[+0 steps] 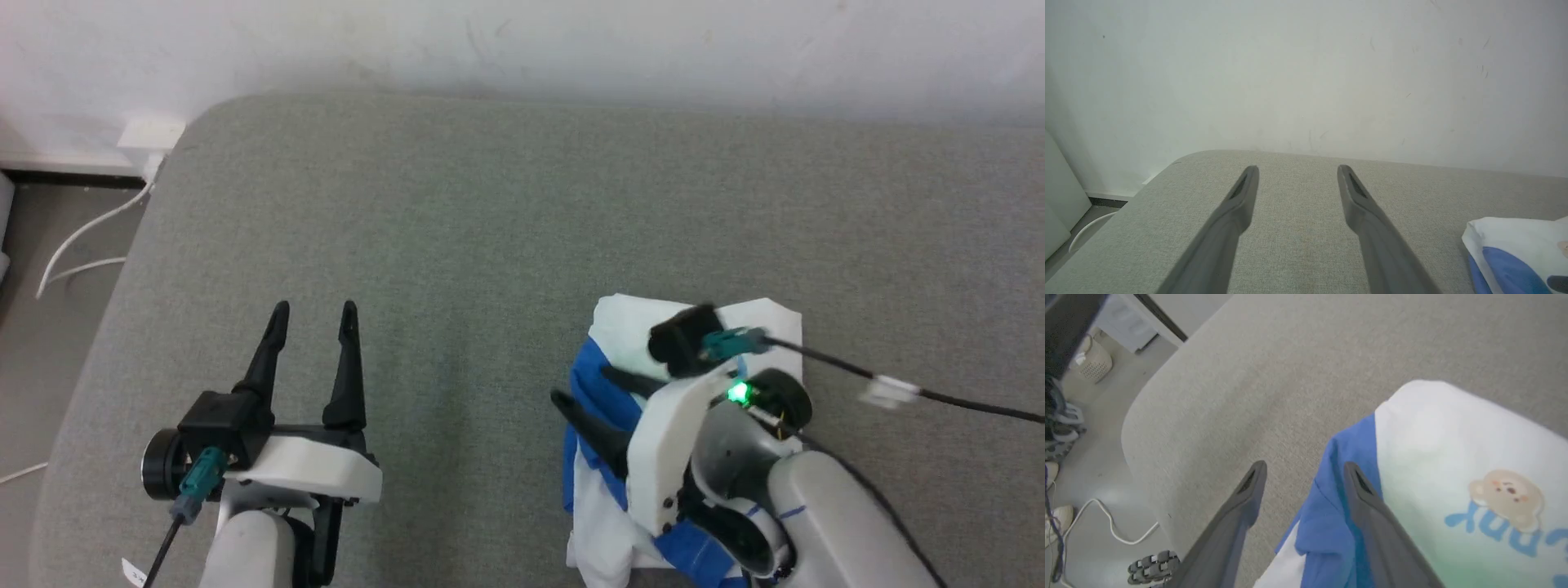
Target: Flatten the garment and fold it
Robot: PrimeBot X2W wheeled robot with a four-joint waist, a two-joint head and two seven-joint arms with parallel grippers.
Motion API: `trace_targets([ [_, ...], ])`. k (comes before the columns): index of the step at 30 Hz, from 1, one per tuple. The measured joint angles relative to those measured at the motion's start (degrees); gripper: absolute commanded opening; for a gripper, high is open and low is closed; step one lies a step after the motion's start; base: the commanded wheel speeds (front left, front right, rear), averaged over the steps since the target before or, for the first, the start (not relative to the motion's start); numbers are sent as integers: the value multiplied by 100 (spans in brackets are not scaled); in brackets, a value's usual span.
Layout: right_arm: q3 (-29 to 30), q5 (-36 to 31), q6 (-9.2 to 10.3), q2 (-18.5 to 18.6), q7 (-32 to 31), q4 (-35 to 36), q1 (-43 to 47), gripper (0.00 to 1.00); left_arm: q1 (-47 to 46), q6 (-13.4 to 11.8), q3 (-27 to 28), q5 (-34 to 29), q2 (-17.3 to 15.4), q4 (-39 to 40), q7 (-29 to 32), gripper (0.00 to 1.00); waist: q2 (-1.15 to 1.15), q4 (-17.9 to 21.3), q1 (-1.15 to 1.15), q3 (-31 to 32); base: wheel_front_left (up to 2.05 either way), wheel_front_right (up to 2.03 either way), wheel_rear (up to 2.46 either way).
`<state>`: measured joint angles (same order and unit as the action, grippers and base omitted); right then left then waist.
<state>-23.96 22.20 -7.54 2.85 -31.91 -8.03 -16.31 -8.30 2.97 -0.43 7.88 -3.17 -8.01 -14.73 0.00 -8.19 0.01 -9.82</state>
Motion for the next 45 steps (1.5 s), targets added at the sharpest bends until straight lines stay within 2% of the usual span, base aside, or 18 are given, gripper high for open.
trace_targets([
  [3,218,456,0,-14,642,650,88,100,3,0,10,0,1,0,0,100,0,76,-1,81,0,0,0],
  [8,1183,402,1,-7,1689,1386,520,100,24,1,22,-1,3,20,0,100,0,233,-1,209,0,0,0],
  [11,1829,399,1,-3,2181,1458,893,100,25,2,22,-4,3,29,0,100,0,314,-1,266,0,0,0],
  [15,2431,392,1,2,2506,1224,1314,100,29,9,20,-43,7,46,0,100,0,376,-1,304,0,0,0],
  [21,2715,598,1,7,2488,502,1636,100,63,46,13,-44,11,54,0,100,0,379,-1,278,0,0,0],
  [28,2432,1625,1,7,2030,-505,1474,100,60,51,2,-43,16,45,0,100,0,305,-1,220,0,0,0],
  [32,2224,1704,1,7,1719,-1033,1158,100,60,51,-18,-43,16,38,0,100,0,226,-1,195,0,0,0],
  [37,2108,1495,-8,22,1424,-1445,826,99,60,51,-86,-41,16,10,0,100,0,121,-1,193,0,0,0],
  [38,2095,1446,-8,24,1380,-1472,786,48,61,51,-92,-40,16,8,0,100,0,104,-1,197,0,0,0],
  [39,2092,1372,-8,24,1360,-1488,762,35,61,51,-98,-40,16,7,0,100,0,92,-1,204,0,0,0],
  [40,2095,1295,-8,22,1336,-1489,751,0,63,49,-96,-40,16,7,0,100,0,86,-1,212,0,0,0],
  [45,2156,578,-9,-19,1157,-1283,751,0,94,49,-73,-41,16,16,0,100,0,156,0,240,0,0,0],
])
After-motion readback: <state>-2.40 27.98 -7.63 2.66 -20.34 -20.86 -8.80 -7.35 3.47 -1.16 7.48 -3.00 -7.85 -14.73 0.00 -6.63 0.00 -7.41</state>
